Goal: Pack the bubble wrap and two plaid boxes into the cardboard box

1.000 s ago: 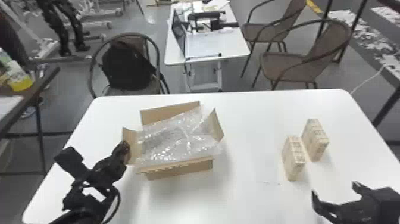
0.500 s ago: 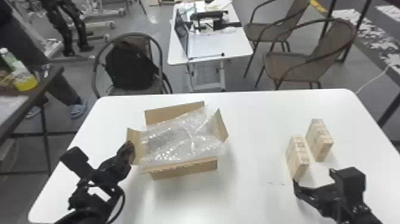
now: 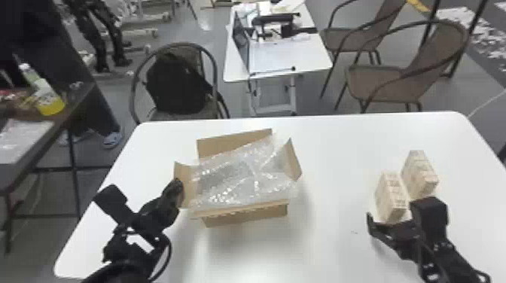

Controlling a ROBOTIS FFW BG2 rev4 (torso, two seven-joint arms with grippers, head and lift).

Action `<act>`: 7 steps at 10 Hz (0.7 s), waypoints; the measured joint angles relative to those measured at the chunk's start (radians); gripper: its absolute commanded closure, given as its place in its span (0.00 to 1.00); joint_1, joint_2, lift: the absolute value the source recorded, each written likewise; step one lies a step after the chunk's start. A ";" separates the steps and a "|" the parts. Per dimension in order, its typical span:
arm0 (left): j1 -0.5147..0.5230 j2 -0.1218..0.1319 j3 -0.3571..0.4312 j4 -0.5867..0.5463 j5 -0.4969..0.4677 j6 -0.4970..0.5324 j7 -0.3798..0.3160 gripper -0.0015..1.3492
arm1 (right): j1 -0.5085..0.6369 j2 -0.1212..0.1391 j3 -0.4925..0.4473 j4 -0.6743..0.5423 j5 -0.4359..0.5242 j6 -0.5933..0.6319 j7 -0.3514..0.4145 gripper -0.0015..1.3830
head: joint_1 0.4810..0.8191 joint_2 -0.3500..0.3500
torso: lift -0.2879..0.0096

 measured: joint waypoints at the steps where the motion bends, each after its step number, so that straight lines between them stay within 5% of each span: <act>1: 0.001 0.000 0.002 0.000 0.001 0.000 0.000 0.90 | 0.000 0.001 0.005 0.002 -0.006 0.000 -0.016 0.64 | 0.63 0.77 | 0.80; 7: 0.006 0.000 0.002 0.002 0.006 0.001 -0.004 0.90 | 0.014 0.005 0.007 -0.011 -0.022 0.003 -0.055 0.73 | 0.63 0.77 | 0.80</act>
